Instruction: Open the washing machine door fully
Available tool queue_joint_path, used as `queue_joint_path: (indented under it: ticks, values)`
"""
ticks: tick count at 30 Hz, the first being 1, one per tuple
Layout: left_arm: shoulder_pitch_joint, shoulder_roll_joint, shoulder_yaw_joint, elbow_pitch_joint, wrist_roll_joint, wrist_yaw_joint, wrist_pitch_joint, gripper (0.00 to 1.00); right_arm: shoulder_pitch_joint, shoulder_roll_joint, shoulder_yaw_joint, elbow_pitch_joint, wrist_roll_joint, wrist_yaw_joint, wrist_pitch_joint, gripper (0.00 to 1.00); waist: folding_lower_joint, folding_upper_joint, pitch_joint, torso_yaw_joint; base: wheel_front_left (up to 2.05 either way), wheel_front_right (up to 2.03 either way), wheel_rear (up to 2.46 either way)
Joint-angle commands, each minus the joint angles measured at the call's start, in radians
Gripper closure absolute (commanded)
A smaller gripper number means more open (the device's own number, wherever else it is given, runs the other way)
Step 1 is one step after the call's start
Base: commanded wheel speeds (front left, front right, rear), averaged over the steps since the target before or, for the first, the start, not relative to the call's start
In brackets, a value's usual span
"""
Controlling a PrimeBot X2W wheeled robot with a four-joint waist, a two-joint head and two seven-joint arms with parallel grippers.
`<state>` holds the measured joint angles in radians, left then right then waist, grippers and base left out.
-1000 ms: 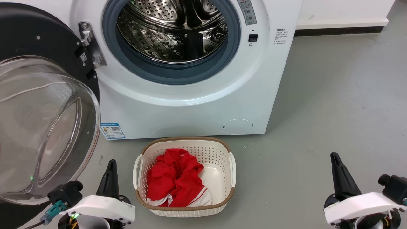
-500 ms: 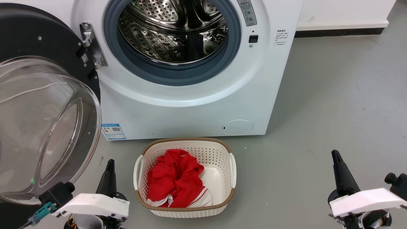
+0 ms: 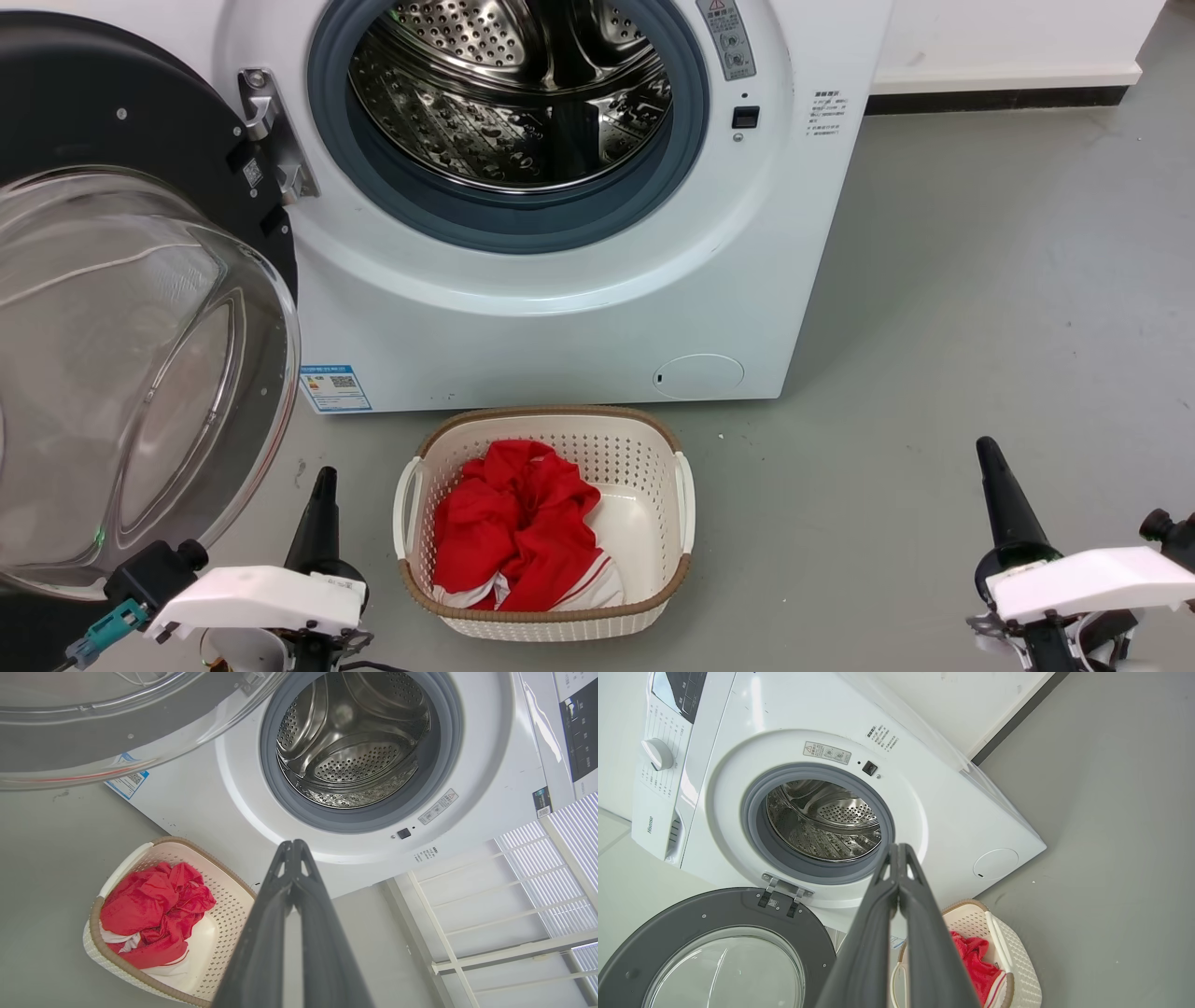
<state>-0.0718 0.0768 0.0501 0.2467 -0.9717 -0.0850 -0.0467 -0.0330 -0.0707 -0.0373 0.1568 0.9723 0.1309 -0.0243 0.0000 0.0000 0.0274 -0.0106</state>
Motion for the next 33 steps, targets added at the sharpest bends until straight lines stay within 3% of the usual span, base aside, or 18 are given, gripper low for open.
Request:
queue_joint_path:
  ticks: [1, 33]
  values:
    - [-0.026, -0.002, 0.007, -0.012, -0.024, -0.005, 0.005, 1.00, -0.023, -0.009, -0.003, -0.006, 0.026, 0.000, 0.004, 1.00, 0.0000, 0.0000, 0.000, 0.000, 0.00, 0.00, 0.00]
    - [-0.036, -0.015, 0.040, -0.007, -0.364, -0.030, 0.092, 1.00, -0.057, -0.007, -0.026, 0.046, 0.380, 0.000, 0.063, 1.00, 0.0000, 0.0000, -0.012, 0.005, 0.00, 0.00, 0.00]
